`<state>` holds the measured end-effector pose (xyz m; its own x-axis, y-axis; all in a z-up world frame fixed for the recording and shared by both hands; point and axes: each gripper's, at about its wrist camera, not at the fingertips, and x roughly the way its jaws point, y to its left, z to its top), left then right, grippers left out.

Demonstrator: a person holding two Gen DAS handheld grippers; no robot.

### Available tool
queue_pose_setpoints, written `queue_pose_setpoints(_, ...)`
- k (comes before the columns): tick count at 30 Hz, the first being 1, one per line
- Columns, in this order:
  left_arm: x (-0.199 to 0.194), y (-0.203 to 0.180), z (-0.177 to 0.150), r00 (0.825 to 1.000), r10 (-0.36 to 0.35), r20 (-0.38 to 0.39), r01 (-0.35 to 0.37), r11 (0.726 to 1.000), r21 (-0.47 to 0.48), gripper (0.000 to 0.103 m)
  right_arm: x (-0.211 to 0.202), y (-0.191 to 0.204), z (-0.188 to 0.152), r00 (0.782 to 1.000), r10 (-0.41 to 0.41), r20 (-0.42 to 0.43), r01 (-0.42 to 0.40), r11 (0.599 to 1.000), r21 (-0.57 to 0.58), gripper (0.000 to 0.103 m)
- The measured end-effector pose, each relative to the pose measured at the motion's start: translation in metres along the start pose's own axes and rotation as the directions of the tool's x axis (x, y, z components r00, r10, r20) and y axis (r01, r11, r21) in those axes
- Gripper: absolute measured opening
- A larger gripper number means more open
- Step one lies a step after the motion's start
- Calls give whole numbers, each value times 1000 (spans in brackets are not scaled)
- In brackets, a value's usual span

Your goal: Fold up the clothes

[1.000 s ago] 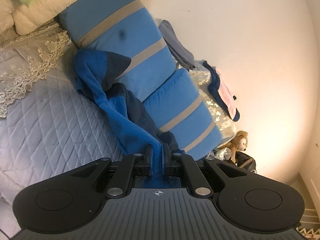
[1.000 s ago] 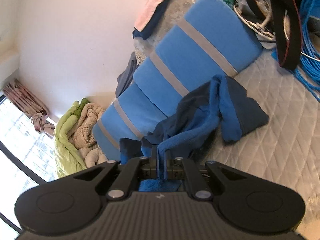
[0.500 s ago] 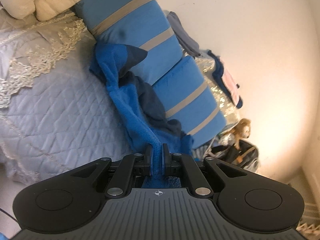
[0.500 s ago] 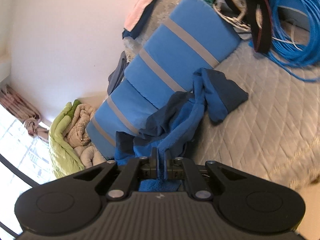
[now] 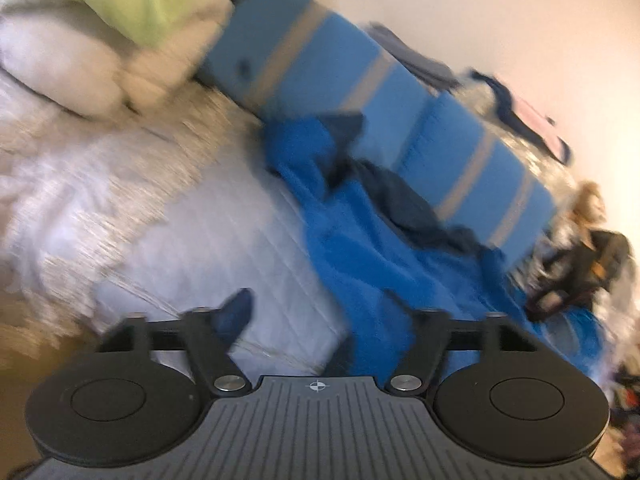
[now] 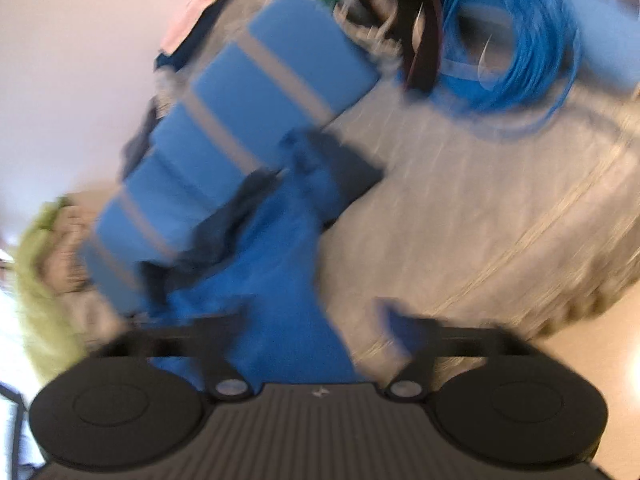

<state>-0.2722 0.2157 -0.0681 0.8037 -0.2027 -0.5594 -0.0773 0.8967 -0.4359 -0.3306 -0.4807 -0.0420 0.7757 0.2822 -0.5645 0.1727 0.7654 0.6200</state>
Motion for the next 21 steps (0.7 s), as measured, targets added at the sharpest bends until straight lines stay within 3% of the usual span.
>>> queue_pose_setpoints(4, -12, 10, 17, 991, 131, 24, -128, 989, -79, 78, 1, 35, 25, 997, 19, 73, -12, 996, -86, 102)
queue_pose_setpoints(10, -29, 17, 43, 992, 111, 60, -98, 979, -179, 78, 15, 109, 56, 987, 80, 136, -41, 963, -268, 102)
queue_pose_setpoints(16, -41, -10, 66, 994, 51, 100, -43, 996, -84, 78, 25, 163, 81, 984, 129, 120, -79, 933, -351, 102)
queue_pose_setpoints(21, -59, -33, 100, 997, -1, 73, -1, 999, 37, 78, 5, 194, 107, 982, 152, 114, -89, 898, -431, 102)
